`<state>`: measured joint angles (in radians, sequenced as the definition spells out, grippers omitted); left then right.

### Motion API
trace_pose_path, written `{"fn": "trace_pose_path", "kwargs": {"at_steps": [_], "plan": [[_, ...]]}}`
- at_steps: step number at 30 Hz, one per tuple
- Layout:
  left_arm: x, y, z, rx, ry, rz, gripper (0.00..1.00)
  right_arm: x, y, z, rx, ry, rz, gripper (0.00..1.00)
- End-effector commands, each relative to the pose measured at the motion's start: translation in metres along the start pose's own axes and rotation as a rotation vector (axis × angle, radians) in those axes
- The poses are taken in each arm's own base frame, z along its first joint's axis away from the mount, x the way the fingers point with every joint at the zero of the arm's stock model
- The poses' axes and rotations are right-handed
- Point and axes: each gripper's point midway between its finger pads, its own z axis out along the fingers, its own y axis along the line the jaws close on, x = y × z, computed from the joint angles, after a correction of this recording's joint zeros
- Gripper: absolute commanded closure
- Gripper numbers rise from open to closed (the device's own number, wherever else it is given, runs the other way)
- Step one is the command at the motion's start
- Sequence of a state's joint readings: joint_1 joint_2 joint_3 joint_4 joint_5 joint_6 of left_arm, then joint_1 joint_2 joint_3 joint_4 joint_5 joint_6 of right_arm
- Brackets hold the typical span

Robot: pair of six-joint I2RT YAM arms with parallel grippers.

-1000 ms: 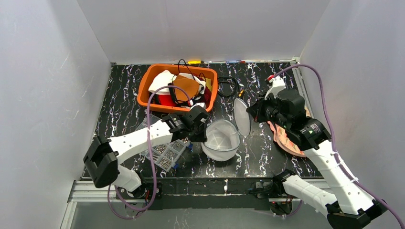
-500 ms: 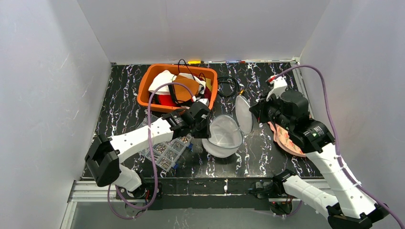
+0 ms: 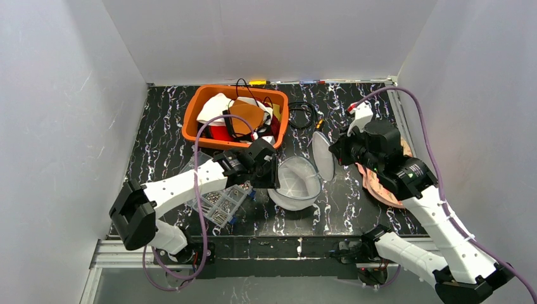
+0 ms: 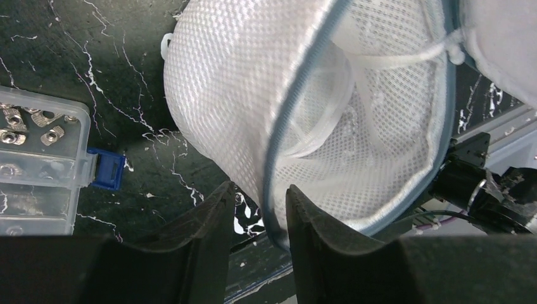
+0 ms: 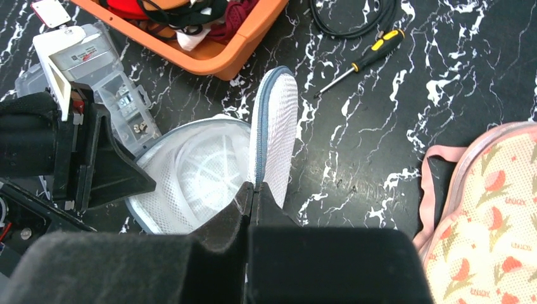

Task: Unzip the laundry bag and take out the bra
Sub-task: Close the laundry bag at the center of the board.

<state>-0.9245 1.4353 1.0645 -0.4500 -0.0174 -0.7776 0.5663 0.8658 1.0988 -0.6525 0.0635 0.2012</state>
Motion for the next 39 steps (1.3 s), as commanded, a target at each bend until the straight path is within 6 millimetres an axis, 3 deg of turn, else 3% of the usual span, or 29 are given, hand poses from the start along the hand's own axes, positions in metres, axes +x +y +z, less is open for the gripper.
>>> {"fn": "trace_pose_path", "kwargs": {"at_steps": [1, 7, 12, 21, 25, 29, 33, 39], "plan": [[-0.008, -0.006, -0.028, 0.051, -0.041, 0.0, 0.65, -0.036, 0.017, -0.008, -0.062, -0.095, -0.038, 0.99], [-0.008, 0.0, -0.041, 0.045, -0.054, -0.006, 0.59, -0.041, 0.04, 0.0, -0.086, -0.097, -0.089, 0.99], [-0.007, 0.007, -0.054, 0.045, -0.084, -0.025, 0.42, -0.032, 0.073, 0.007, -0.049, -0.112, -0.202, 0.99], [-0.02, 0.019, -0.089, 0.055, -0.207, -0.125, 0.33, -0.014, 0.11, 0.015, -0.074, -0.146, -0.33, 0.99], [-0.041, 0.003, -0.108, 0.153, -0.292, -0.208, 0.28, -0.006, 0.113, 0.016, -0.074, -0.156, -0.349, 0.99], [-0.064, -0.027, -0.118, 0.269, -0.336, -0.267, 0.2, 0.003, 0.116, 0.019, -0.088, -0.146, -0.359, 0.99], [-0.077, -0.049, -0.112, 0.317, -0.302, -0.311, 0.19, 0.009, 0.115, 0.019, -0.09, -0.141, -0.356, 0.99], [-0.082, -0.061, -0.095, 0.349, -0.265, -0.376, 0.18, 0.015, 0.116, 0.015, -0.112, -0.137, -0.351, 0.99]]}}
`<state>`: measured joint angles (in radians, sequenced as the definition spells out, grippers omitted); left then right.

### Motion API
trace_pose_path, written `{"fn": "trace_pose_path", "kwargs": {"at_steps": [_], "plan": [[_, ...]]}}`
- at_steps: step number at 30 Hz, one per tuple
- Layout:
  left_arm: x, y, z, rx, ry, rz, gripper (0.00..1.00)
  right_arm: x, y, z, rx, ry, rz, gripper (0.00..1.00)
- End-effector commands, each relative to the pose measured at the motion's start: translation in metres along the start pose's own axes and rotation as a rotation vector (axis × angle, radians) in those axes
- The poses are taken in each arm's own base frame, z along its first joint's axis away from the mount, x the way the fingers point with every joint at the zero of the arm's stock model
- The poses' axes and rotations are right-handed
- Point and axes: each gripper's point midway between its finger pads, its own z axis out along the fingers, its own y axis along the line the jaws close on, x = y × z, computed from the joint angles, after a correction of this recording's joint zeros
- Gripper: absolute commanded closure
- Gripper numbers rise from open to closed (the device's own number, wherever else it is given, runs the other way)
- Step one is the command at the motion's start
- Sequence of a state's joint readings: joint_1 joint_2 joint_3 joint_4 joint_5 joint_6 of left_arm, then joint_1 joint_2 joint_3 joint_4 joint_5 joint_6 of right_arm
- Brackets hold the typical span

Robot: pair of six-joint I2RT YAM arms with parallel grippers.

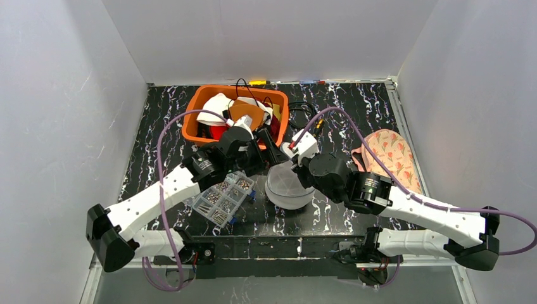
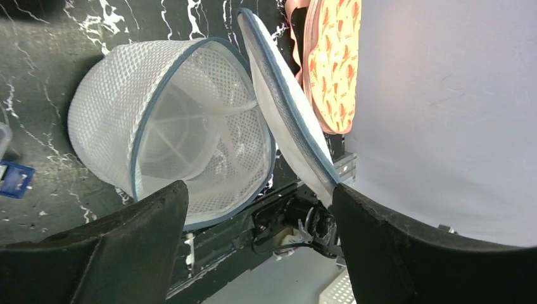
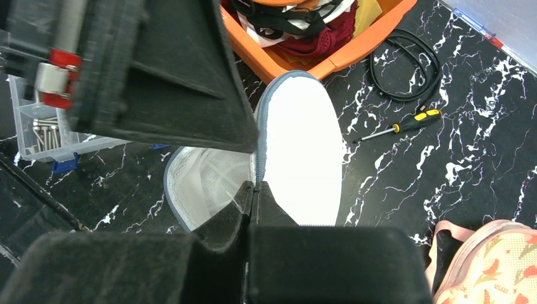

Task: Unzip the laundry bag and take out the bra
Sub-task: Close the laundry bag at the center of the board.

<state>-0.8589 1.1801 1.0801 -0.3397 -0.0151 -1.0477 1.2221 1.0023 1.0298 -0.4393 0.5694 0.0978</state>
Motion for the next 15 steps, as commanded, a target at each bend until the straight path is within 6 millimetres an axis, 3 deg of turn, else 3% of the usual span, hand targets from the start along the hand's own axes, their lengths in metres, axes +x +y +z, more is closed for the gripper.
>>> {"fn": "trace_pose_path", "kwargs": {"at_steps": [1, 8, 15], "plan": [[-0.0061, -0.0211, 0.0028, 0.063, 0.007, -0.076, 0.18, -0.0157, 0.0007, -0.0066, -0.009, -0.071, 0.035, 0.99], [-0.0078, -0.0167, 0.009, 0.042, -0.003, -0.108, 0.21, -0.0127, 0.0094, -0.0072, -0.036, -0.069, 0.021, 0.99], [-0.0095, -0.0181, -0.0001, 0.064, -0.016, -0.109, 0.2, -0.0087, 0.0053, -0.0058, -0.006, -0.063, 0.017, 0.99]]}}
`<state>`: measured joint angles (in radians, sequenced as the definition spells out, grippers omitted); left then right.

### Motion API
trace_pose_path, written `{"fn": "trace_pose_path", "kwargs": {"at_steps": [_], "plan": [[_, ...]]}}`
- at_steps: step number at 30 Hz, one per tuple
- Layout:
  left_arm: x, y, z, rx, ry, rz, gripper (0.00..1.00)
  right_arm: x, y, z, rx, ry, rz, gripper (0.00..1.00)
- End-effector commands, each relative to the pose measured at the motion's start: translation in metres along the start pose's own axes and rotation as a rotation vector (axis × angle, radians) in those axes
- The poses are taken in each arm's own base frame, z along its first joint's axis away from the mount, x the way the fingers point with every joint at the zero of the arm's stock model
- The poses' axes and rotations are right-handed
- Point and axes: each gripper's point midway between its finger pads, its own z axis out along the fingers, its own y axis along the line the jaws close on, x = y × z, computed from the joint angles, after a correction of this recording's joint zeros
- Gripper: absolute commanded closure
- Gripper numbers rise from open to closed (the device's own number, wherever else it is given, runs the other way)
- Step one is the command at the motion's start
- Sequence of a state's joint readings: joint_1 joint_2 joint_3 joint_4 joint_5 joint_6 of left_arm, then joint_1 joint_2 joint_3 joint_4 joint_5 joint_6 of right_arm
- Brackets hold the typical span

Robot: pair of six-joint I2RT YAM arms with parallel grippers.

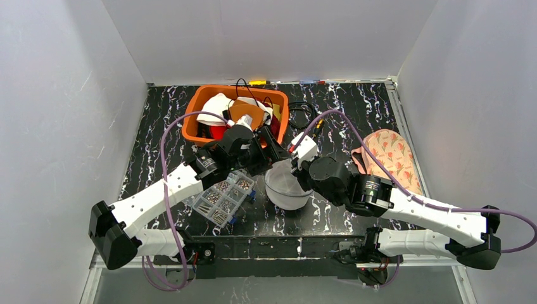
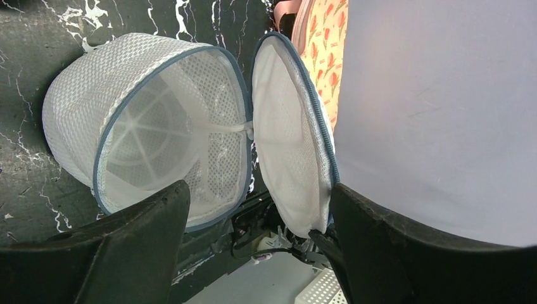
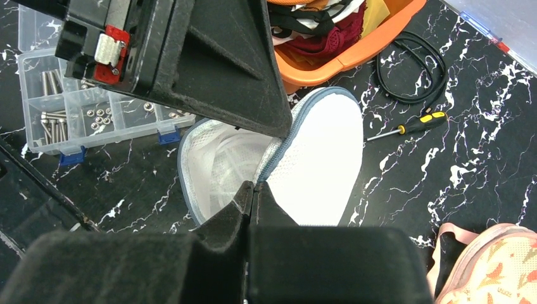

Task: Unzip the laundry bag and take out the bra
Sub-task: Close the laundry bag at the center of the board.

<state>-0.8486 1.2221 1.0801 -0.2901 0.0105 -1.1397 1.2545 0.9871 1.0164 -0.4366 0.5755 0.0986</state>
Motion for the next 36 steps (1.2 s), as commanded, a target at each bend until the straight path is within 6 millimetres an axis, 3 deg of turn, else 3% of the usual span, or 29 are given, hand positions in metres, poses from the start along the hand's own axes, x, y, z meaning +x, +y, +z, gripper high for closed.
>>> {"fn": "trace_pose_path", "kwargs": {"at_steps": [1, 8, 15, 22, 33, 34, 36], "plan": [[-0.007, -0.011, -0.013, 0.053, -0.027, -0.012, 0.2, -0.01, -0.002, -0.001, 0.02, -0.054, 0.026, 0.99], [-0.006, -0.009, -0.018, 0.06, -0.03, 0.005, 0.2, -0.011, -0.003, -0.001, 0.024, -0.057, 0.033, 0.99], [-0.007, -0.017, -0.004, 0.032, 0.004, 0.019, 0.25, -0.014, 0.005, 0.001, -0.009, -0.065, 0.039, 0.99], [-0.004, -0.017, 0.012, 0.01, 0.027, -0.023, 0.47, -0.013, 0.006, 0.001, -0.013, -0.06, 0.036, 0.99], [-0.006, -0.009, 0.001, 0.005, -0.005, -0.017, 0.94, -0.01, 0.013, 0.003, -0.042, -0.061, 0.039, 0.99], [-0.005, -0.007, 0.0, 0.001, -0.003, -0.015, 0.98, -0.01, 0.013, 0.003, -0.043, -0.06, 0.043, 0.96], [-0.005, -0.005, -0.001, -0.001, -0.003, -0.008, 1.0, -0.008, 0.014, 0.003, -0.046, -0.058, 0.055, 0.73]]}}
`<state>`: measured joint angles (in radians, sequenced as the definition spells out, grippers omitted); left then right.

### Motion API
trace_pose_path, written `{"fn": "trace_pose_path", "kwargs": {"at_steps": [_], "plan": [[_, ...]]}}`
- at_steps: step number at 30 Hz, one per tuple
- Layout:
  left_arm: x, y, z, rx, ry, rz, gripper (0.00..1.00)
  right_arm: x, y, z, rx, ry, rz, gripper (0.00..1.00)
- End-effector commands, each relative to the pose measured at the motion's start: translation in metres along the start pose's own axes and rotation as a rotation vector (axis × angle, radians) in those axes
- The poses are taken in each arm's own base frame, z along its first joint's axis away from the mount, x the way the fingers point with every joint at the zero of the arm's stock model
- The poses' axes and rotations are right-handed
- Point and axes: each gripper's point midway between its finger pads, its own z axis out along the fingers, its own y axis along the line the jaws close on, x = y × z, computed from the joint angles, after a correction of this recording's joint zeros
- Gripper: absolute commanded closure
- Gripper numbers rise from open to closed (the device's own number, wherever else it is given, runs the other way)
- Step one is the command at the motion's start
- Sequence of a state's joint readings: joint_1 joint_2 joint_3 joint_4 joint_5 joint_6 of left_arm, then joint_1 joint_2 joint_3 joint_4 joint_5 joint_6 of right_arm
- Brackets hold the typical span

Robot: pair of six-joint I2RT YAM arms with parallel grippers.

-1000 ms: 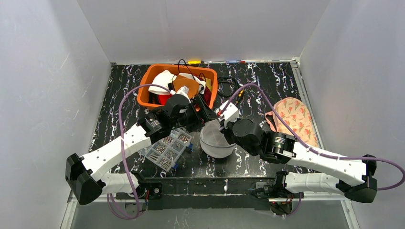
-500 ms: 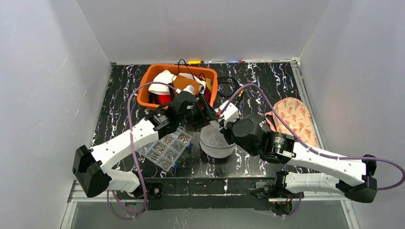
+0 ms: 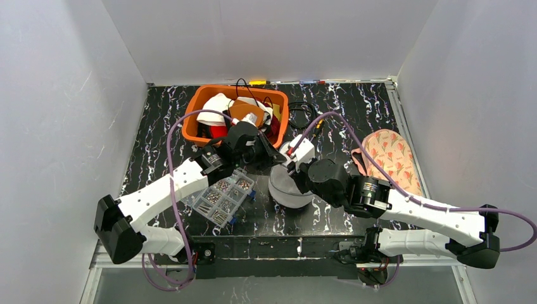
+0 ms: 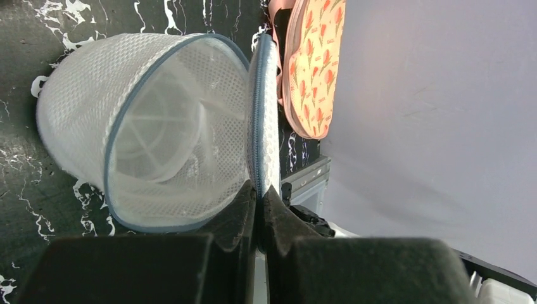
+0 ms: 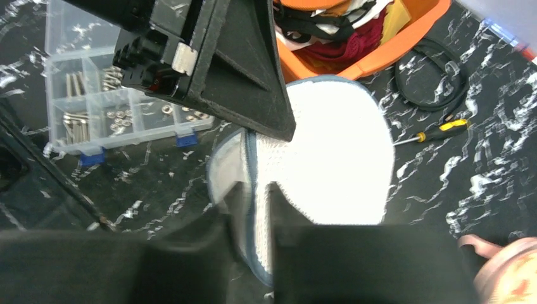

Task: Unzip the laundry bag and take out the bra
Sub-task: Close the laundry bag at the center of the board.

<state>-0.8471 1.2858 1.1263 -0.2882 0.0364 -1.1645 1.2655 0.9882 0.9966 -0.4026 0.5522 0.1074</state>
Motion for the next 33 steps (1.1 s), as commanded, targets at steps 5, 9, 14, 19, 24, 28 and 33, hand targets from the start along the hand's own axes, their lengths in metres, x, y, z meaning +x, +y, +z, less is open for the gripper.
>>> {"fn": "trace_pose_path", "kwargs": {"at_steps": [5, 9, 14, 19, 24, 28, 33], "plan": [[-0.002, 0.012, -0.018, 0.007, -0.035, 0.043, 1.0, -0.008, -0.002, -0.003, 0.022, -0.078, 0.137, 0.26], [0.0, 0.025, -0.02, 0.019, -0.043, 0.054, 1.0, 0.004, -0.012, 0.0, 0.062, -0.079, 0.238, 0.14], [0.004, 0.035, -0.013, 0.03, -0.023, 0.076, 1.0, 0.019, -0.036, 0.019, 0.031, -0.059, 0.452, 0.11], [0.005, 0.034, -0.003, 0.067, -0.005, 0.077, 1.0, 0.022, -0.071, 0.019, -0.026, -0.106, 0.692, 0.11], [0.004, 0.042, 0.005, 0.054, 0.009, 0.09, 1.0, 0.051, -0.087, 0.022, -0.041, -0.084, 0.836, 0.13], [0.002, 0.047, 0.004, 0.061, 0.004, 0.074, 1.0, 0.069, -0.085, 0.025, -0.083, -0.091, 0.947, 0.14], [-0.001, 0.044, -0.003, 0.078, -0.014, 0.073, 1.0, 0.076, -0.079, 0.023, -0.133, -0.145, 1.077, 0.15]]}}
